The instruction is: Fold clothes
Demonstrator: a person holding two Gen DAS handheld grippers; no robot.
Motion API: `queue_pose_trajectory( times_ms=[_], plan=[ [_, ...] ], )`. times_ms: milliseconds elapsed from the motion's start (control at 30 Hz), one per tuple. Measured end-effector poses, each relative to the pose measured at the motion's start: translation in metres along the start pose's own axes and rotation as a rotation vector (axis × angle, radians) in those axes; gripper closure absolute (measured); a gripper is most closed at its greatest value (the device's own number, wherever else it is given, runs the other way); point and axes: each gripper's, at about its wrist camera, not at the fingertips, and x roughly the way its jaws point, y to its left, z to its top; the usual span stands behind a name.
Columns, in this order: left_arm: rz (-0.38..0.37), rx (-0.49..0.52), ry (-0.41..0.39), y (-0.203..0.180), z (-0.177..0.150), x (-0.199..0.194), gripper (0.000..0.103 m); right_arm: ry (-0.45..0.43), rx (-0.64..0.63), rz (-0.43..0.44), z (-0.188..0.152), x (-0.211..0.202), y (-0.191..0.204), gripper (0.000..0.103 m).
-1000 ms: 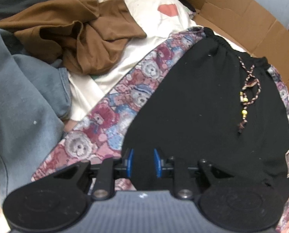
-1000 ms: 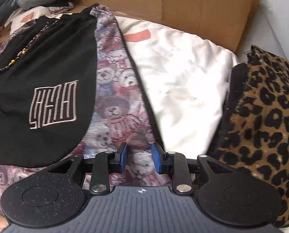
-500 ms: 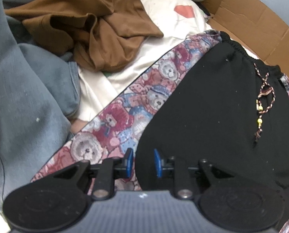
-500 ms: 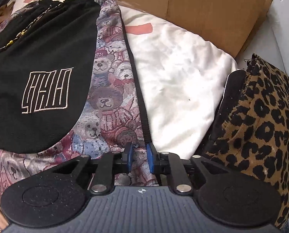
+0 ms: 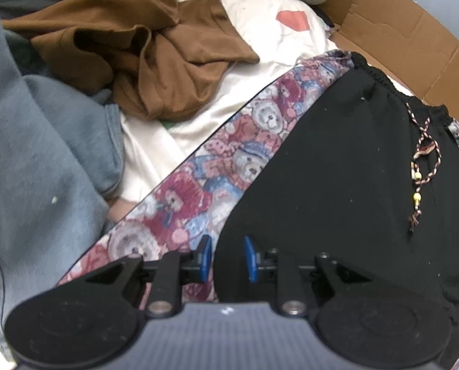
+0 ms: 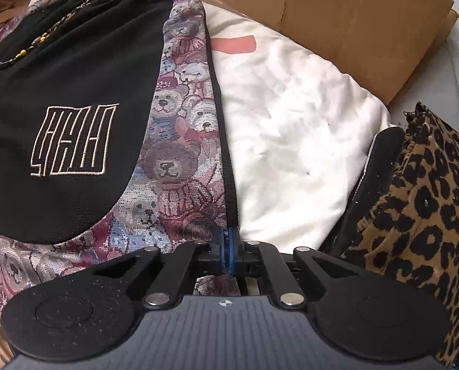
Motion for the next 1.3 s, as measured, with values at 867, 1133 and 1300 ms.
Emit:
queue_pose_trajectory(
  times_ms=[867, 1133, 1300],
  plan=[
    [-0.014, 0.162, -0.113, -0.058, 0.092, 0.058, 0.078, -0.092, 0.026, 0.001, 0.042, -0.021, 0.016, 0.102],
    [0.088, 0.181, -0.097, -0.056, 0.099, 0.077, 0.080, -0.064, 0.046, 0.041, 0.052, 0.014, 0.024, 0.100],
    [0.130, 0.170, -0.114, -0.049, 0.101, 0.073, 0.086, -0.073, 0.103, 0.005, 0.051, 0.014, 0.013, 0.098]
  ],
)
